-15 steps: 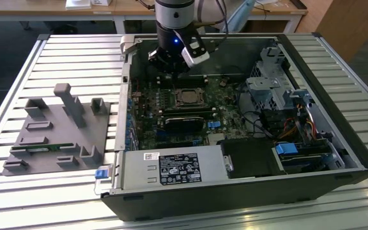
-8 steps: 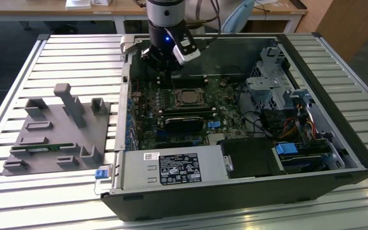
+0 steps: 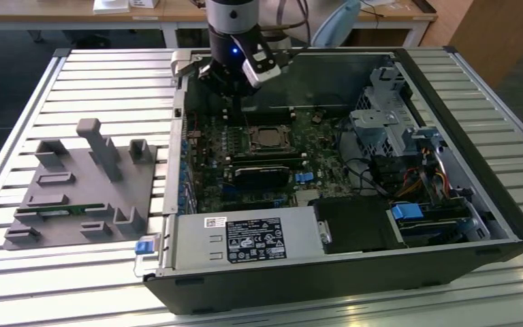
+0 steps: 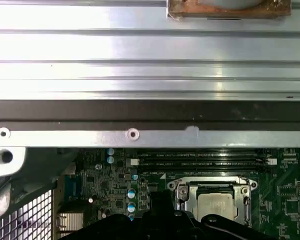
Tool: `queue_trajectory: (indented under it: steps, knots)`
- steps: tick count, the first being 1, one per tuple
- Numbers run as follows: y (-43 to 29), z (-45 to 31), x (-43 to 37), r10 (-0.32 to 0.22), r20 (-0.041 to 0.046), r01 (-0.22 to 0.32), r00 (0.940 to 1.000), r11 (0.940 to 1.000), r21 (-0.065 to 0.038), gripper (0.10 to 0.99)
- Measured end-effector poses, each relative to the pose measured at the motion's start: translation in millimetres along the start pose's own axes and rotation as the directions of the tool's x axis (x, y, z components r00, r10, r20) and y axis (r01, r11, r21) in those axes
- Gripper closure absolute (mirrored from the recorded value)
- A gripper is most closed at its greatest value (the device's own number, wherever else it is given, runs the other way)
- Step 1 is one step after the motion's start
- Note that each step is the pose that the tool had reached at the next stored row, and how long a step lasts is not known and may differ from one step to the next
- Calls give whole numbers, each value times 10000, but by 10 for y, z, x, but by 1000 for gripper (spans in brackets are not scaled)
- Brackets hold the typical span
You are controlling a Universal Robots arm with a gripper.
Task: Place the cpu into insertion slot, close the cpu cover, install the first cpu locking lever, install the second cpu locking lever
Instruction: 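Install the first cpu locking lever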
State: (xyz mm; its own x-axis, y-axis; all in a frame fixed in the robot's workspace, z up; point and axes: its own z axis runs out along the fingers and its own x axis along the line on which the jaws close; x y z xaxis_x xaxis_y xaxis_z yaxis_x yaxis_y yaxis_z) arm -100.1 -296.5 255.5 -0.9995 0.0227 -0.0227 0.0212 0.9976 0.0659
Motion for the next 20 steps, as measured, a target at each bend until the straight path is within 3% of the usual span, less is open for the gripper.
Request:
queue_trajectory:
  steps: [4, 14, 19, 20]
  knots:
    - [27, 11, -28, -1, -4, 1, 10000, 10000, -1, 980]
    - [41, 38, -369, 3, -54, -3, 10000, 10000, 1, 980]
    - [41, 45, -390, 4, -54, -4, 10000, 10000, -1, 980]
    - [41, 47, -391, 4, -53, -4, 10000, 10000, -77, 980]
